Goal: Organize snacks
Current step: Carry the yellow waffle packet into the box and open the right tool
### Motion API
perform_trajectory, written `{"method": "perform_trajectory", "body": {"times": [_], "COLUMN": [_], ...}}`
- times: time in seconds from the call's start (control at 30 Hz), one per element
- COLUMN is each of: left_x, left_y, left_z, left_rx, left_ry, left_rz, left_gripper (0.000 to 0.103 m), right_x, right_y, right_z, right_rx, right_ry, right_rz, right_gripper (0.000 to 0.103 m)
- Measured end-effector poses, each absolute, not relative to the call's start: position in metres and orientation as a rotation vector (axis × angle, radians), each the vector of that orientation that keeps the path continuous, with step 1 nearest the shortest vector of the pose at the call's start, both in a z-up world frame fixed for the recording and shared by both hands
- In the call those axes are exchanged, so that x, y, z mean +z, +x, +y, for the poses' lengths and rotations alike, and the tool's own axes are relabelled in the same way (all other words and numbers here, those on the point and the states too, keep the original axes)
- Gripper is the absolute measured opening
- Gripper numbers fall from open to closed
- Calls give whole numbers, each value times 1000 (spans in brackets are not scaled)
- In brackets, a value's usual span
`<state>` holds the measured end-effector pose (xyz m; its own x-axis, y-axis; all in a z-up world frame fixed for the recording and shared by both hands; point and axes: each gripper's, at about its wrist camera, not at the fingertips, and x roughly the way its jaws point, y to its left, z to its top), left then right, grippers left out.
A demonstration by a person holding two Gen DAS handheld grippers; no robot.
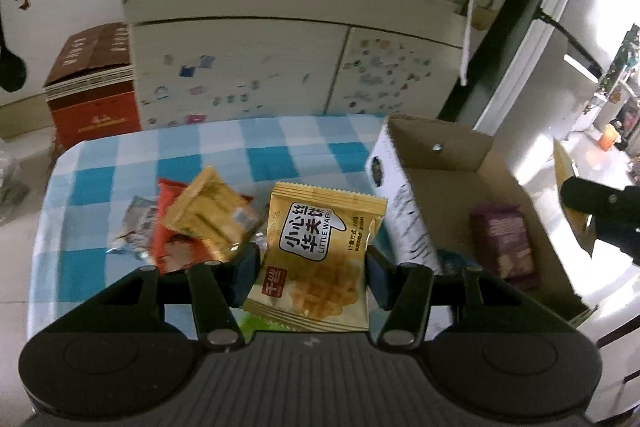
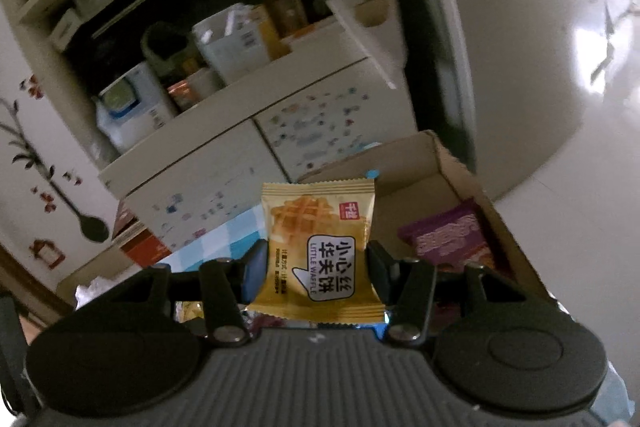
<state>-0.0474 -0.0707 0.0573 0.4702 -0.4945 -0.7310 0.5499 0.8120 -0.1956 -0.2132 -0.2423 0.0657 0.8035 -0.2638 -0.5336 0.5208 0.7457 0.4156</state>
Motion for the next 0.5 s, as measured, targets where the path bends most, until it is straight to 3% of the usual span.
{"method": "perform_trajectory", "body": {"times": [0.5], "left_x": [62], "left_y": [-73], "left_z": [-136], "left_rx": [-821], "left_ry": [65], "left_rz": [843], "left_gripper": [62], "right_x": [61], "right_y": [-236], "right_z": [-282], "right_rx": [-602], "right_ry": [766], "right_rz": [408], "right_gripper": [54]}}
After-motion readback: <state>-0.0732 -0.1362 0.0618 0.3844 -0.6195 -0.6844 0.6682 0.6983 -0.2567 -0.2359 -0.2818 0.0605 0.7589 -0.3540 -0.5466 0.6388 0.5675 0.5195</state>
